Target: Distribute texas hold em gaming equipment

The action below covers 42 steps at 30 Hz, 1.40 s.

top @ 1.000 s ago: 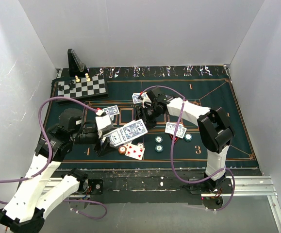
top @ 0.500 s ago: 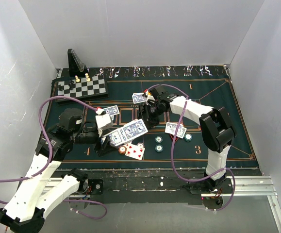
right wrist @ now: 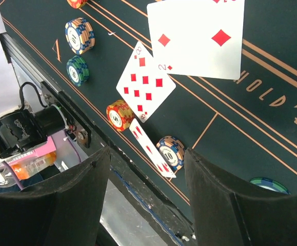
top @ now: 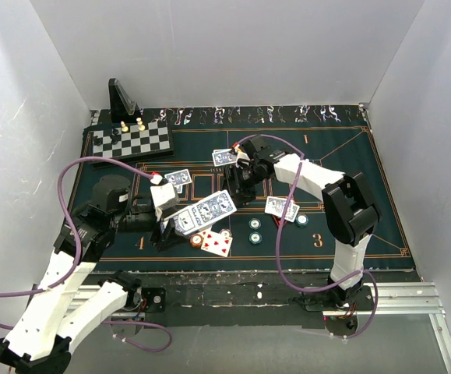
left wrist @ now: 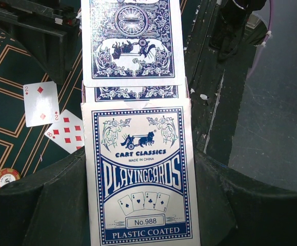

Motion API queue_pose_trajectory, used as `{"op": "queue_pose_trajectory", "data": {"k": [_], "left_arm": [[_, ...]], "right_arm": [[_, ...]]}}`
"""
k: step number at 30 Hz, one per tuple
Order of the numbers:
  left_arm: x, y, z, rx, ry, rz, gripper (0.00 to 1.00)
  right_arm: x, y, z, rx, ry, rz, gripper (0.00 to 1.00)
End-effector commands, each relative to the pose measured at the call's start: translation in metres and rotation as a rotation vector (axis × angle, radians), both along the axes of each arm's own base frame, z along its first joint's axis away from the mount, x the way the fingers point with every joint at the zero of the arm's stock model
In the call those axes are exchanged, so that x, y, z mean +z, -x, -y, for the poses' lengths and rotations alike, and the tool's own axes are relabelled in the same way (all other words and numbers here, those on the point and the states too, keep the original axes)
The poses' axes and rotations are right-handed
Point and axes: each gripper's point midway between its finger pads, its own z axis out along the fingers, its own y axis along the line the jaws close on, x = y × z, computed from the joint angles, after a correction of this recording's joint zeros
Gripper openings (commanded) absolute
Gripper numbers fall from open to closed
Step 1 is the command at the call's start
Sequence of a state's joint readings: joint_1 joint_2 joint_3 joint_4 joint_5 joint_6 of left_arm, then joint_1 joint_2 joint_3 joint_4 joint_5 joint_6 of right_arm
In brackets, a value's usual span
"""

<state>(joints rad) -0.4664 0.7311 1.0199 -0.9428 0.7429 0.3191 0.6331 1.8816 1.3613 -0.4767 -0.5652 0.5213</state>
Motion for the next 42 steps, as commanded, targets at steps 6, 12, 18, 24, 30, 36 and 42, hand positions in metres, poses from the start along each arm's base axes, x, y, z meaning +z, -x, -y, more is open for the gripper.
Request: {"op": "queue_pose_trajectory", "data": {"k": [6,12,18,24,30,36,42], "left_arm": [[0.007,0.002,0.003,-0.014,0.039,0.016,0.0],[0.006,0.003,0.002,-0.008,0.045,0.014,0.0],[0.003,0.003,0.002,-0.006,0.041,0.014,0.0],[0.003,0.0,0.003,-0.002,0.037,0.011,0.0],[-0.006,-0.004,0.003,0.013,0.028,-0.003,0.0],[-0.017,-0.017,0.003,0.047,0.009,0.0,0.0],[-0.022,-0.03,0.005,0.078,-0.001,0.013,0.0]], "right_arm": [[0.033,0.001,0.005,-0.019,-0.053,0.037,0.67],[0.039,-0.005,0.016,-0.052,-0.053,0.049,0.68],[0.074,-0.022,0.034,-0.129,-0.086,0.094,0.82],[0.112,-0.021,0.039,-0.143,-0.13,0.146,0.87],[0.152,-0.018,0.056,-0.193,-0.195,0.195,0.89],[0.194,0.002,0.051,-0.133,-0.324,0.211,0.9],[0.207,0.022,0.039,-0.057,-0.385,0.204,0.91]]}}
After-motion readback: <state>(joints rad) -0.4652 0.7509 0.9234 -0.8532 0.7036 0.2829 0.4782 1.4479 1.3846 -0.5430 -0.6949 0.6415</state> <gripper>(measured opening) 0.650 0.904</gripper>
